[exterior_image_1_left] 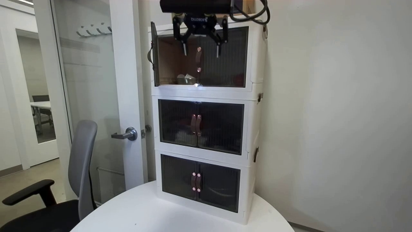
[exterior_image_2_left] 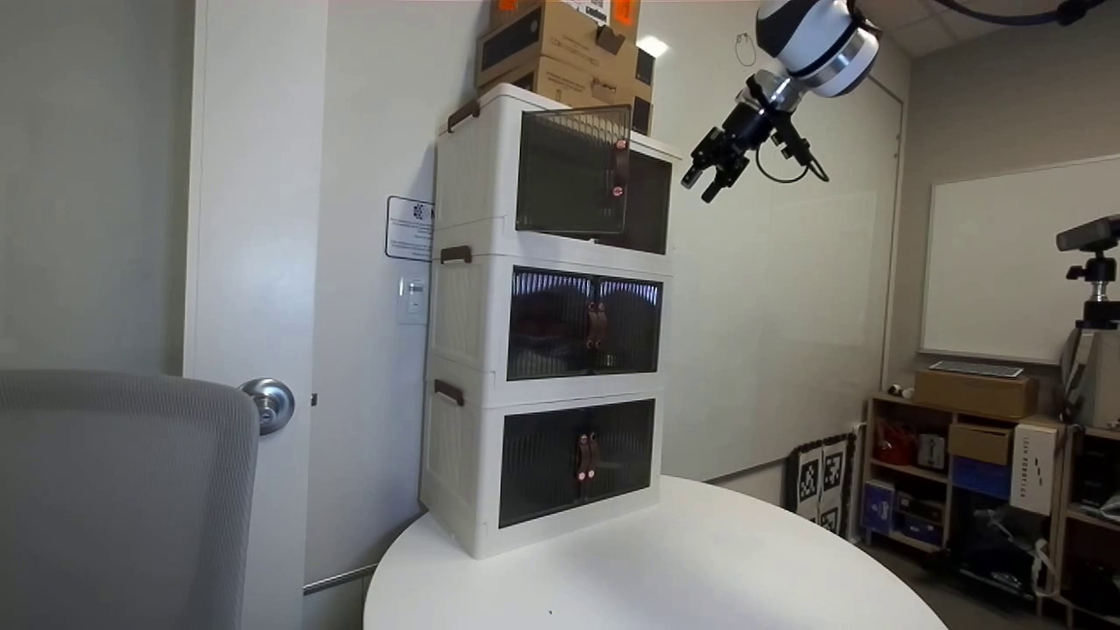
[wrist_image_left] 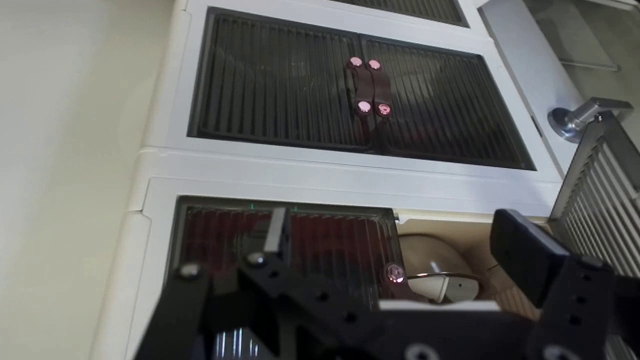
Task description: Open the doors of the topmost shelf
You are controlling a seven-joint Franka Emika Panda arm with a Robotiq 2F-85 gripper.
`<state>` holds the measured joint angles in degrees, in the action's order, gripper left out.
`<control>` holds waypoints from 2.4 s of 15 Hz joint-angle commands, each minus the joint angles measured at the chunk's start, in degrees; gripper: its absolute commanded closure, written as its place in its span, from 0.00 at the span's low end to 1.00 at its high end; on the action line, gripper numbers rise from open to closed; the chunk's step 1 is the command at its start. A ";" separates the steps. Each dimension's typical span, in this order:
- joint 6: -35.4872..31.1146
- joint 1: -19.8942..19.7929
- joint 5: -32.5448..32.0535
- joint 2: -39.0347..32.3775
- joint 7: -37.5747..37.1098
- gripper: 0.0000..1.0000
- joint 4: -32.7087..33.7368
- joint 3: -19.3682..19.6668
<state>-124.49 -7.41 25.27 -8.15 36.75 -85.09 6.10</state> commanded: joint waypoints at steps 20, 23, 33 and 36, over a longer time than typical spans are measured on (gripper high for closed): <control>4.53 -6.86 13.87 -15.16 10.39 0.00 16.23 -7.07; 4.53 -6.86 13.87 -15.16 10.39 0.00 16.23 -7.07; 4.53 -6.87 13.87 -15.16 10.39 0.00 16.24 -7.07; 4.53 -6.87 13.87 -15.17 10.39 0.00 16.24 -7.07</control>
<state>-119.96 -14.28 39.14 -23.32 47.14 -68.86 -0.97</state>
